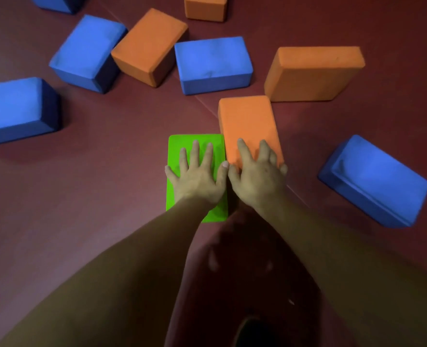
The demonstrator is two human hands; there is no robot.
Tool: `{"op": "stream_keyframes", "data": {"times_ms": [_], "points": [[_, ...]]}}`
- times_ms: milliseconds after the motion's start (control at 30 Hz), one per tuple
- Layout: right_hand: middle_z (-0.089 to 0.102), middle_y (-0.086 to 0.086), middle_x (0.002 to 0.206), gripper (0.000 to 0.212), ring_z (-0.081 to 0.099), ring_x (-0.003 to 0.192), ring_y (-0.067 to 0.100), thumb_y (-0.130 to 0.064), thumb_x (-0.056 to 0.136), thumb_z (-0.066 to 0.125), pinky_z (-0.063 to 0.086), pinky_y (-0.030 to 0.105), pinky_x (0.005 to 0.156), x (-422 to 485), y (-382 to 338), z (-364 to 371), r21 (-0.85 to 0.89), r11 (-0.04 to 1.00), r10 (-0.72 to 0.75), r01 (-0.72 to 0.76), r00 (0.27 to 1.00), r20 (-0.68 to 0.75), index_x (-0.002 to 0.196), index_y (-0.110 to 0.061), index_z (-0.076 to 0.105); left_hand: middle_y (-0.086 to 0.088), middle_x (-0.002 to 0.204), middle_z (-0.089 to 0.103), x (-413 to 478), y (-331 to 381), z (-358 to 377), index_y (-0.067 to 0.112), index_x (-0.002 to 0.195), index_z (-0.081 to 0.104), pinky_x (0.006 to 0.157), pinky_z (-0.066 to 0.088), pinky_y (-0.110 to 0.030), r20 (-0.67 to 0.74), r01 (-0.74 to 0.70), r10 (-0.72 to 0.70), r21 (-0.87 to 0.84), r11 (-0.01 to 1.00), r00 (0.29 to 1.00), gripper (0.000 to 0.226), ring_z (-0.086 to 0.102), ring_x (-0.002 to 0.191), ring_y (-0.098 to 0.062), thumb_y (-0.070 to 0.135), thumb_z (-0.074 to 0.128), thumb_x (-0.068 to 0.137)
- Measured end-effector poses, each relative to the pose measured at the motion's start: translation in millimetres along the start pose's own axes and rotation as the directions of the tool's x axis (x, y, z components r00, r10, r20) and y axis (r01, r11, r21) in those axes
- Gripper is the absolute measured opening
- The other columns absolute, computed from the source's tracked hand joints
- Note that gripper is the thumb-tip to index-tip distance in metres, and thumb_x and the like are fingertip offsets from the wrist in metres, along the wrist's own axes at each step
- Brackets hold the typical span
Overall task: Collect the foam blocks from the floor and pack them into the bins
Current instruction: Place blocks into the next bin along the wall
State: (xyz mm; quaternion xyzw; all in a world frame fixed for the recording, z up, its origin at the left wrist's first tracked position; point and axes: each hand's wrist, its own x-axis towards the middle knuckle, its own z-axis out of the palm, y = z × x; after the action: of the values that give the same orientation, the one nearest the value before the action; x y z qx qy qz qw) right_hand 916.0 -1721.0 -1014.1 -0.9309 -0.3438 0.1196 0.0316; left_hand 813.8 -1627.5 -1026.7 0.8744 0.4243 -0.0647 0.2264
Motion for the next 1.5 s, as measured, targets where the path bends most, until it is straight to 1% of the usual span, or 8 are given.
{"op": "stream_keyframes", "data": {"times_ms": [167,400,600,833,1033,1200,1333,1500], "points": [[0.006,0.021,0.166,0.078,0.012,0.150,0.047,-0.080,0.091,0.027,0.021,0.074,0.109,61.9,10.1,39.6,-0.144,0.989,-0.015,0.017,1.000,0.017,0.159,-0.045,0.010,0.006,0.170,-0.010,67.4,-18.3,25.6,0.040,0.161,0.004,0.113,-0.002,-0.076,-0.043,-0.002,0.005,0.059,0.998,0.999,0.072,-0.014,0.155,-0.026,0.071,0.015,0.097],[-0.017,0.012,0.168,0.088,-0.016,0.149,0.052,-0.096,0.077,0.018,0.002,0.077,0.112,76.9,16.2,61.0,0.002,0.994,0.112,-0.112,0.993,0.046,0.153,-0.058,-0.004,0.005,0.169,-0.012,96.6,-26.2,29.8,0.041,0.160,0.002,0.109,0.017,-0.074,-0.061,-0.016,0.025,0.150,0.989,0.998,0.083,-0.012,0.155,-0.028,0.083,0.010,0.089],[-0.017,0.011,0.167,0.094,-0.002,0.150,0.051,-0.094,0.075,0.037,0.018,0.070,0.112,65.7,19.1,45.9,-0.009,0.984,0.180,-0.180,0.978,0.105,0.153,-0.059,-0.002,0.004,0.169,-0.013,101.8,-31.5,22.9,0.037,0.161,0.008,0.111,0.019,-0.070,-0.072,-0.086,0.096,0.130,0.988,0.993,0.083,-0.012,0.155,-0.024,0.081,0.013,0.090],[-0.018,0.012,0.167,0.107,-0.005,0.151,0.050,-0.094,0.067,0.045,0.019,0.069,0.111,15.1,36.0,50.9,-0.086,0.982,0.180,-0.168,0.969,0.168,0.151,-0.059,-0.011,0.000,0.166,-0.027,73.1,-35.4,22.7,0.041,0.158,-0.012,0.105,0.006,-0.083,0.019,-0.054,0.052,0.165,0.985,0.998,0.108,-0.030,0.149,-0.036,0.101,0.010,0.070],[-0.030,0.010,0.164,0.124,-0.011,0.152,0.048,-0.102,0.053,0.050,0.017,0.071,0.112,14.9,35.0,39.9,-0.013,0.970,0.239,-0.242,0.945,0.224,0.150,-0.059,-0.015,-0.003,0.161,-0.037,63.8,-29.6,20.1,0.044,0.154,-0.020,0.103,0.014,-0.085,0.121,0.025,-0.043,0.147,0.989,0.992,0.130,-0.035,0.146,-0.038,0.107,0.034,0.054],[-0.026,0.017,0.164,0.121,0.002,0.150,0.050,-0.097,0.058,0.055,0.026,0.070,0.112,17.6,31.8,39.6,-0.043,0.972,0.235,-0.231,0.948,0.216,0.151,-0.059,-0.014,-0.003,0.166,-0.026,68.1,-41.4,15.2,0.044,0.156,-0.018,0.106,0.025,-0.075,0.081,-0.071,0.060,0.140,0.988,0.995,0.132,-0.025,0.151,-0.036,0.099,0.050,0.057],[-0.025,0.021,0.163,0.121,0.008,0.147,0.049,-0.094,0.058,0.058,0.030,0.067,0.109,24.5,29.5,33.8,-0.073,0.969,0.245,-0.234,0.946,0.211,0.149,-0.061,-0.015,-0.003,0.167,-0.023,71.2,-54.8,9.2,0.046,0.154,-0.020,0.108,0.022,-0.077,0.075,-0.162,0.149,0.229,0.960,0.986,0.125,-0.023,0.152,-0.036,0.098,0.046,0.062],[-0.040,0.010,0.159,0.125,-0.018,0.149,0.052,-0.105,0.049,0.047,0.012,0.078,0.109,27.4,23.9,48.6,-0.046,0.976,0.220,-0.215,0.947,0.234,0.145,-0.064,-0.021,-0.006,0.163,-0.034,68.6,-56.3,10.6,0.049,0.154,-0.018,0.105,0.018,-0.080,0.133,-0.083,0.054,0.226,0.971,0.990,0.137,-0.029,0.149,-0.036,0.108,0.041,0.046]]}}
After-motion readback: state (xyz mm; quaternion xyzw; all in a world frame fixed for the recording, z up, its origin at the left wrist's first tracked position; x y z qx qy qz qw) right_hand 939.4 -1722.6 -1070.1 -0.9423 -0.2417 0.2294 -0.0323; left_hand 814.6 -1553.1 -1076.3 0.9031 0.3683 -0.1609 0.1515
